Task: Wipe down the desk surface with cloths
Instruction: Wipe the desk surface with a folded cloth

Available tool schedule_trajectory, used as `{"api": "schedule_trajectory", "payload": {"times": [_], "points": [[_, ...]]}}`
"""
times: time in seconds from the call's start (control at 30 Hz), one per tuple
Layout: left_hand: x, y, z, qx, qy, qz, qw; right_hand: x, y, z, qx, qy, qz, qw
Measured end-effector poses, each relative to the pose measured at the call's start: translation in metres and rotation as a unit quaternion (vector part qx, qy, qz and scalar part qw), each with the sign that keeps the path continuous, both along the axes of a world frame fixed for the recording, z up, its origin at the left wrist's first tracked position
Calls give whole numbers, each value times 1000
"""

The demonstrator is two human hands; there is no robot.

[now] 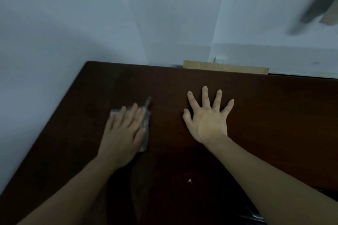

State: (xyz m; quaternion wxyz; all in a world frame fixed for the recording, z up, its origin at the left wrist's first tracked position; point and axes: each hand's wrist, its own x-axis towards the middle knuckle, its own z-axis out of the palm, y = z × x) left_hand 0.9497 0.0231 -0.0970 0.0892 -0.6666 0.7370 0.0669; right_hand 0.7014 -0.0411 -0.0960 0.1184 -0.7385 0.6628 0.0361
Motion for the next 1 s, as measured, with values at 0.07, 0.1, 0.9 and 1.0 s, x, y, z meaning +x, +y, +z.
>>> {"api": "schedule_trajectory", "payload": {"times": [0.07,0.1,0.9,1.0], "points": [[-1,-16,-4,-15,22,60,998,0,0,0,0,3,1,1000],[-2,-21,-4,-15,37,77,996,-1,0,-1,1,5,0,1000],[110,-53,-7,-9,35,13,999,103,8,0,28,37,29,999],[108,-24,-3,-23,26,-117,993,104,9,-1,27,41,26,998]]}}
